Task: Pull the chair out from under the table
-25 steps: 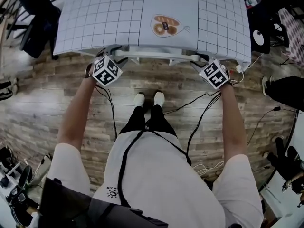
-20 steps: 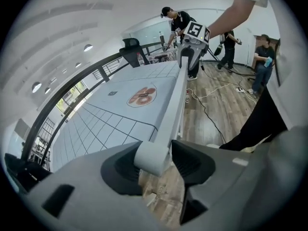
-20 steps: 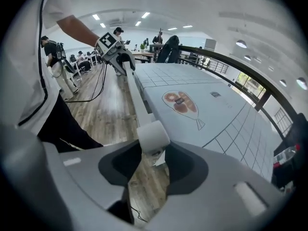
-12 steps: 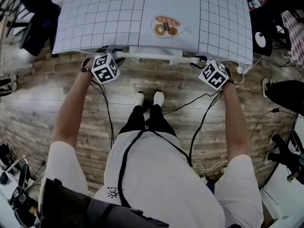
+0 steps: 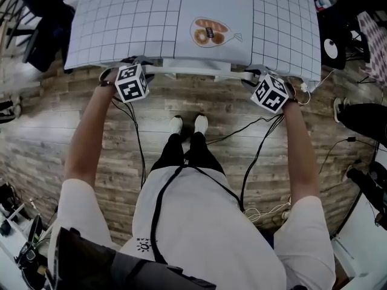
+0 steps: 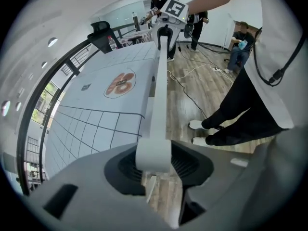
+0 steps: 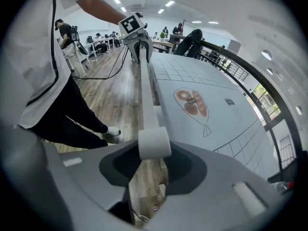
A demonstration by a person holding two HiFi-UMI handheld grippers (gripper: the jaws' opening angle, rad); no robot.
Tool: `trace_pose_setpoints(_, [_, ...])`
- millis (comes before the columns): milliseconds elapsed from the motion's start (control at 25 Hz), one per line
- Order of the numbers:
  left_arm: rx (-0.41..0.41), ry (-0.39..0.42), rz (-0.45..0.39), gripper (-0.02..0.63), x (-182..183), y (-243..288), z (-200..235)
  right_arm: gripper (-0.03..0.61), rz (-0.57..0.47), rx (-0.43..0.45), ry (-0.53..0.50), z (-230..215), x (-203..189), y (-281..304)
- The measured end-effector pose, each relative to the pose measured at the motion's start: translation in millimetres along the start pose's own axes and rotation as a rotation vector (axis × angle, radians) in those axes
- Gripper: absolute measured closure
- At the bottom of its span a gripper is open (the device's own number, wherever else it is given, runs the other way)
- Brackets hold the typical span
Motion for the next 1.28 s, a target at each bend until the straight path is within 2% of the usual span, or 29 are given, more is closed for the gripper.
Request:
trace_pose_setpoints(160, [-0.012,0.014,0.03,0.482,-6,1,3,0.442,0.026,0.011,-0.046,-1,4,1])
trace_pose_setpoints(760, [-0.083,0.035,0.055,0.489,-3,-3,-11,0.448,0.104,0.073,-0.087,10,6,-2])
trace_pose_setpoints(920, [-0.123,0.025,0.048,0.489,-3,-7,-27,0.449,0.114,0.091,-0.09,26,6,-5])
trace_pose_setpoints(1280, [-0.14,0.016,0.031,0.489,-11,-18,-76,0.448,0.131,0.089,-0.07,83,7,-14])
Point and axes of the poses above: the fingertips, and each gripper's own axes: y forward along the fingers, z to its left, x out of its top, the point moved 8 cm from there along -y, backward along the fingers, and after that the axes turned 2 degrees about y, right-handed, at the moved point
